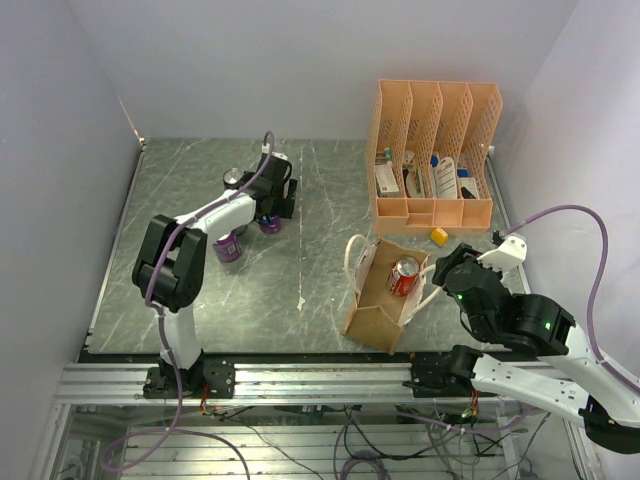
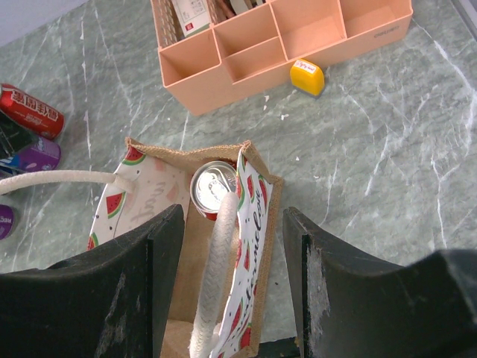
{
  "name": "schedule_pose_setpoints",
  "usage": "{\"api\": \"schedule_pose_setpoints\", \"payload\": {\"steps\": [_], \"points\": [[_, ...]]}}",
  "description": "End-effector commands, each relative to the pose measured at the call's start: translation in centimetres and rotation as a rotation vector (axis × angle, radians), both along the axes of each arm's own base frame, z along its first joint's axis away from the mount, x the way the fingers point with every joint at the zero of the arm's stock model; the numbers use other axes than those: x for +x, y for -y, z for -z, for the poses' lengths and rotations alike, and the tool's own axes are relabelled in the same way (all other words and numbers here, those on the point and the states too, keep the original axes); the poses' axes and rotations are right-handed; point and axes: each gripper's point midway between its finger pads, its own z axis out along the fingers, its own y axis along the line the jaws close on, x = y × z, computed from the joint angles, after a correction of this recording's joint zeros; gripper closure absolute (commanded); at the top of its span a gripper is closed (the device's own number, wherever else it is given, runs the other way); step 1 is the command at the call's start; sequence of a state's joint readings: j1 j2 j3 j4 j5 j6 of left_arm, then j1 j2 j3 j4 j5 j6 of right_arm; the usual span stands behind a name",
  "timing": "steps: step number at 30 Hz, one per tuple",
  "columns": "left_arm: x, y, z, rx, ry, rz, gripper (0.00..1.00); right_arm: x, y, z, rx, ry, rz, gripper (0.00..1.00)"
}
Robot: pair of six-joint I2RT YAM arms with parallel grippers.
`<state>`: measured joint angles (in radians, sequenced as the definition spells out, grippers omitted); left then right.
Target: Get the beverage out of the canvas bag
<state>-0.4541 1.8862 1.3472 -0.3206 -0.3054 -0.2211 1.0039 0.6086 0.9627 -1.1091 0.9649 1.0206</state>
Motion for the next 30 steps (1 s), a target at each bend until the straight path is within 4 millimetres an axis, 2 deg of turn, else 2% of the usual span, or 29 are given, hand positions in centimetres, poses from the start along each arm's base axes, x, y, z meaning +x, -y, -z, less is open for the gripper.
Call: {"api": "schedule_pose_setpoints", "payload": {"steps": [1,7,9,12,15,19,22,26,30], "points": [[1.3,0.1,-6.6,-0.069,0.167,-0.012,0.0,0.1,0.4,-0.3,0.003,0.02,0.02,0.44],[-1.2,-0.1,-12.2,-0.158,0.249,0.009,0.0,0.1,0.4,-0.3,0.004,0.016,0.025,0.45],[-3.0,1.1,-14.1,-0.234,0.267,0.052,0.0,0.0,0.5,-0.4,0.01,0.021,0.022,0.44],[-7.1,4.5,-15.4,-0.409,0.274,0.17,0.0,0.0,0.5,-0.6,0.025,0.031,0.014,0.45],[-12.3,7.7,-14.4,-0.569,0.254,0.26,0.03,-0.1,0.5,-0.7,0.029,0.035,0.008,0.45],[-19.5,10.6,-12.1,-0.677,0.153,0.301,0.08,-0.2,0.5,-0.6,0.032,0.033,0.008,0.44],[-24.4,11.5,-11.0,-0.708,0.104,0.328,0.1,-0.1,0.5,-0.7,0.034,0.038,0.002,0.44],[-28.7,12.1,-10.2,-0.721,0.063,0.338,0.12,-0.1,0.5,-0.8,0.038,0.042,0.003,0.44],[-31.9,15.7,-11.3,-0.729,0.072,0.455,0.14,-0.1,0.4,-0.7,0.033,0.04,0.001,0.44]]}}
